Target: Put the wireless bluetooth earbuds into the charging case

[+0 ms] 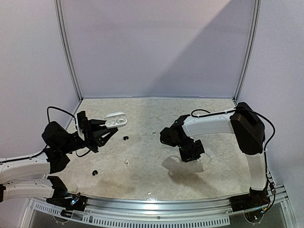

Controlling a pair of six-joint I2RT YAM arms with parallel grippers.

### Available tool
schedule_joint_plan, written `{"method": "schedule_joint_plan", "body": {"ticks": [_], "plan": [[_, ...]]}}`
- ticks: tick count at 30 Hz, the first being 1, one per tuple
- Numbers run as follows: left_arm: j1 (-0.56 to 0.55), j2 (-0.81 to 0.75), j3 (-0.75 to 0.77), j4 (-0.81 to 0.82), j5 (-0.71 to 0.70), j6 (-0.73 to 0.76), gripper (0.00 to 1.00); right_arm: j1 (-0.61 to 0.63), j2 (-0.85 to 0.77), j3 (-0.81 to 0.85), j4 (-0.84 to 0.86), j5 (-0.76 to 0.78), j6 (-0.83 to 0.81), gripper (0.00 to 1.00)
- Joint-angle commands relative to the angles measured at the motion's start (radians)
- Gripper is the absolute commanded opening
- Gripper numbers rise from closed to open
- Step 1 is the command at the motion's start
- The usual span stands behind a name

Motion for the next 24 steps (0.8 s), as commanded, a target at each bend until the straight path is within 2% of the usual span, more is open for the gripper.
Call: {"method": "schedule_joint_plan", "body": {"ticks": [1,3,6,17,24], "plan": [[-0.013,0.004,0.015,-0.026,0.005,0.024,0.0,-0.006,0.092,0.002,0.056,-0.1,-0.002,0.06],[-0.013,0.008,0.017,-0.028,0.008,0.027,0.0,-0.002,0.096,0.01,0.077,-0.128,-0.005,0.14],[-0.013,0.014,0.018,-0.031,0.01,0.027,0.0,0.004,0.104,0.038,0.092,-0.158,-0.005,0.18],[-0.013,0.031,0.02,-0.038,0.019,0.035,0.0,0.006,0.085,0.121,0.092,-0.197,-0.011,0.22],[-0.013,0.027,0.017,-0.049,0.012,0.043,0.0,-0.006,0.038,0.206,0.047,-0.211,-0.081,0.23]]}}
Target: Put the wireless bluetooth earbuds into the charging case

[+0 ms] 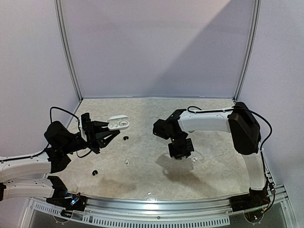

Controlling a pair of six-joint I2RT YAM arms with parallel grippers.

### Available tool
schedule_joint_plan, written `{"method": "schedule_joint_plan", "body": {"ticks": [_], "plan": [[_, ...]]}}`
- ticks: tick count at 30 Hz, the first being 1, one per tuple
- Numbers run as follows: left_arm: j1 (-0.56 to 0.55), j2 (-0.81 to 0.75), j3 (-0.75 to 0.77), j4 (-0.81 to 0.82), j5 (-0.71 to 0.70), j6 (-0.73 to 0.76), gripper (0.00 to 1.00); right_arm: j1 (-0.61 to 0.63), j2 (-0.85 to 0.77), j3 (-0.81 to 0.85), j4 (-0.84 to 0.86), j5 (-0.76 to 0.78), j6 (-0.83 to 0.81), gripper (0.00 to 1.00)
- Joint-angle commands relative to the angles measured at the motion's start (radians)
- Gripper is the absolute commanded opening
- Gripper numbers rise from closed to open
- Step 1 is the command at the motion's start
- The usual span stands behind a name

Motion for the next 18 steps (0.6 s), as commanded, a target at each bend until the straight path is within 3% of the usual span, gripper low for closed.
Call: {"method": "schedule_joint_plan", "body": {"ticks": [1,5,10,18], "plan": [[-0.013,0.002,0.017,-0.02,-0.001,0.006,0.0,-0.014,-0.031,0.044,0.004,-0.034,-0.067,0.23],[-0.013,-0.005,0.015,-0.024,-0.013,0.001,0.0,-0.06,-0.09,0.006,-0.015,-0.018,-0.155,0.26],[-0.013,-0.011,0.016,-0.034,-0.01,-0.002,0.0,-0.154,-0.165,-0.101,0.076,-0.112,-0.33,0.31],[-0.013,-0.036,0.02,-0.071,-0.019,0.004,0.0,-0.258,-0.192,-0.246,0.177,-0.219,-0.514,0.25]]}}
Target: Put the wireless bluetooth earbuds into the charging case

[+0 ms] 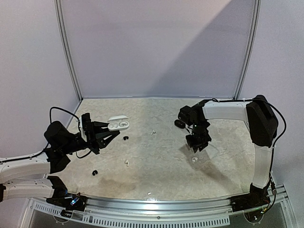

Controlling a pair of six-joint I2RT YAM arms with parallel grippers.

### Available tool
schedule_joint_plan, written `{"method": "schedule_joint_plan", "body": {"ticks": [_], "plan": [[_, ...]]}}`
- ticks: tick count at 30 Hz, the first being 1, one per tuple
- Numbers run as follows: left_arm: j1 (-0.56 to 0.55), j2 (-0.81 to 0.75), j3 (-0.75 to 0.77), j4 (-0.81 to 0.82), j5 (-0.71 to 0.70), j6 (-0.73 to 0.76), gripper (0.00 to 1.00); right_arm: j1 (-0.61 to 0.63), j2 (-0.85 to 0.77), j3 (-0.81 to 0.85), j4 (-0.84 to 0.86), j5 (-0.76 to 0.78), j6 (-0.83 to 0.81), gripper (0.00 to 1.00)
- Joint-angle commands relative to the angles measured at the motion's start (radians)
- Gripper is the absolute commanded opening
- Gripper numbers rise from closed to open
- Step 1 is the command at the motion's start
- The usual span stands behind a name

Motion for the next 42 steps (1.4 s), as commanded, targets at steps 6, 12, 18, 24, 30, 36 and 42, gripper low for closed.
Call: {"method": "schedule_joint_plan", "body": {"ticks": [6,12,18,24,30,36,42], "plan": [[-0.013,-0.016,0.021,-0.04,-0.014,-0.005,0.0,-0.02,-0.026,-0.089,0.097,-0.122,-0.145,0.23],[-0.013,-0.009,0.024,-0.038,-0.01,-0.025,0.0,-0.02,-0.038,-0.099,0.086,-0.107,-0.141,0.2],[-0.013,-0.006,0.024,-0.041,-0.006,-0.031,0.0,-0.02,-0.054,-0.064,0.05,-0.071,-0.151,0.19],[-0.013,-0.009,0.026,-0.049,-0.007,-0.03,0.0,-0.02,-0.082,-0.074,0.05,-0.089,-0.158,0.18],[-0.013,-0.009,0.024,-0.048,-0.01,-0.03,0.0,-0.02,-0.084,-0.099,0.075,-0.15,-0.153,0.17],[-0.013,-0.013,0.024,-0.052,-0.013,-0.024,0.0,-0.02,-0.069,-0.124,0.075,-0.146,-0.151,0.17],[-0.013,-0.017,0.02,-0.055,-0.016,-0.025,0.0,-0.017,-0.077,-0.162,0.079,-0.158,-0.138,0.15]]}}
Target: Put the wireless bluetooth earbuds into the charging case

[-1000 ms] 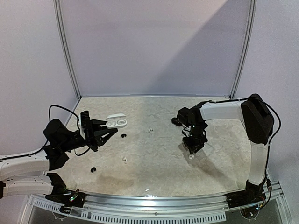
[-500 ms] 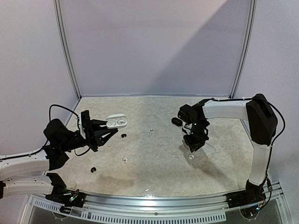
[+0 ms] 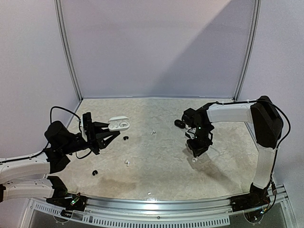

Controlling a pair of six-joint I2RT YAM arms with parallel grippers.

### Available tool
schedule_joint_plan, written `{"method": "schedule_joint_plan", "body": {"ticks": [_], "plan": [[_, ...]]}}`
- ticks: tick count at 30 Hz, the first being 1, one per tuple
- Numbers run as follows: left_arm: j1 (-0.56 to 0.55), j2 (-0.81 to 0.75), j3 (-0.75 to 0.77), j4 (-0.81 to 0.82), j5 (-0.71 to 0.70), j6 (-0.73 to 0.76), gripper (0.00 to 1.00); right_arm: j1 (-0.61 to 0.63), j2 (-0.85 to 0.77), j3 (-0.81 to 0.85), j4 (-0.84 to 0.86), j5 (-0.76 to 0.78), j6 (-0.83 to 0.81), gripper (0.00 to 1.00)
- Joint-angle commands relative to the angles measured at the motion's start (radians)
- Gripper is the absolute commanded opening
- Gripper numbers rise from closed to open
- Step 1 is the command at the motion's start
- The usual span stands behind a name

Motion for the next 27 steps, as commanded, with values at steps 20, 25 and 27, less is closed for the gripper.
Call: {"method": "schedule_joint_plan", "body": {"ticks": [20,25,27], "plan": [[-0.013,-0.014,0.015,-0.025,-0.006,0.013,0.0,0.034,-0.064,-0.098,-0.004,-0.053,0.056,0.11],[-0.013,-0.014,0.016,-0.025,-0.008,0.014,0.0,0.036,-0.05,-0.093,0.004,-0.069,0.064,0.13],[-0.013,-0.014,0.016,-0.026,-0.008,0.014,0.0,0.039,-0.042,-0.096,-0.002,-0.069,0.065,0.15]]}}
